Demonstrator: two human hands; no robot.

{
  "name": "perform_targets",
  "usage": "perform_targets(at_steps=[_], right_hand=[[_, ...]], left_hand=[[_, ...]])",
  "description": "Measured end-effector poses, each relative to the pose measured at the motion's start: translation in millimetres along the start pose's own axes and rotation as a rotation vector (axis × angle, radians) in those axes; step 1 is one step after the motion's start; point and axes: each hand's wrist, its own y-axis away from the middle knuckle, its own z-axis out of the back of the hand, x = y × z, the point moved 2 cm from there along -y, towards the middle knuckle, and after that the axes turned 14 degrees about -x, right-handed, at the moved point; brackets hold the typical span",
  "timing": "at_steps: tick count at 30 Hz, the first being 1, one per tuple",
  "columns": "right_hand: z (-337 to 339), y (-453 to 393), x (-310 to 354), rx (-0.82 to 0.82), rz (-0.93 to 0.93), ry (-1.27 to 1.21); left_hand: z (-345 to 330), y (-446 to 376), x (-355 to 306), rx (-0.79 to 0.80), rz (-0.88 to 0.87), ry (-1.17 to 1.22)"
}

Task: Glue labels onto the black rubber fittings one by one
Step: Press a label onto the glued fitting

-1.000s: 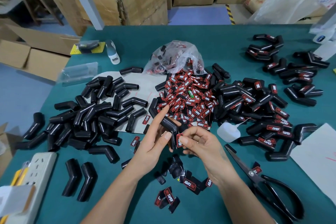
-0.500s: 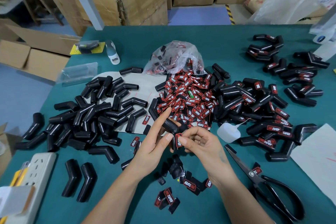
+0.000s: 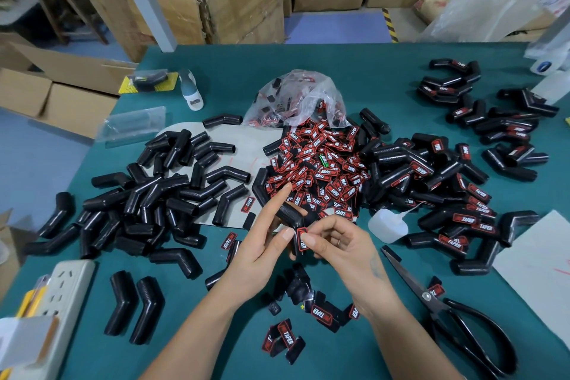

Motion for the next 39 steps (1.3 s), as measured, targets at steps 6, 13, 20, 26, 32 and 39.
perform_targets(at_steps=[6, 13, 20, 26, 32, 39], right_hand=[[0.3, -0.1, -0.2, -0.001, 0.017, 0.020], [0.2, 0.1, 1.4, 0.005, 0.014, -0.013], [-1.1, -0.8, 1.2, -0.010, 0.016, -0.010], [0.6, 0.4, 3.4, -0.001, 0.030, -0.009], [-0.1, 0.1, 2.0, 0.004, 0.037, 0.004], [1.0, 1.1, 2.3, -0.001, 0.043, 0.003]], left_hand=[[-0.6, -0.3, 0.1, -0.002, -0.026, -0.021], [-1.2, -0.7, 4.3, -0.002, 0.002, -0.013], [-1.0, -1.0, 5.3, 0.001, 0.043, 0.006], [-0.3, -0.9, 2.3, -0.001, 0.015, -0.006], [0.6, -0.3, 0.4, 0.006, 0.007, -0.003], [-0.2, 0.0, -2.1, 0.003, -0.022, -0.012]])
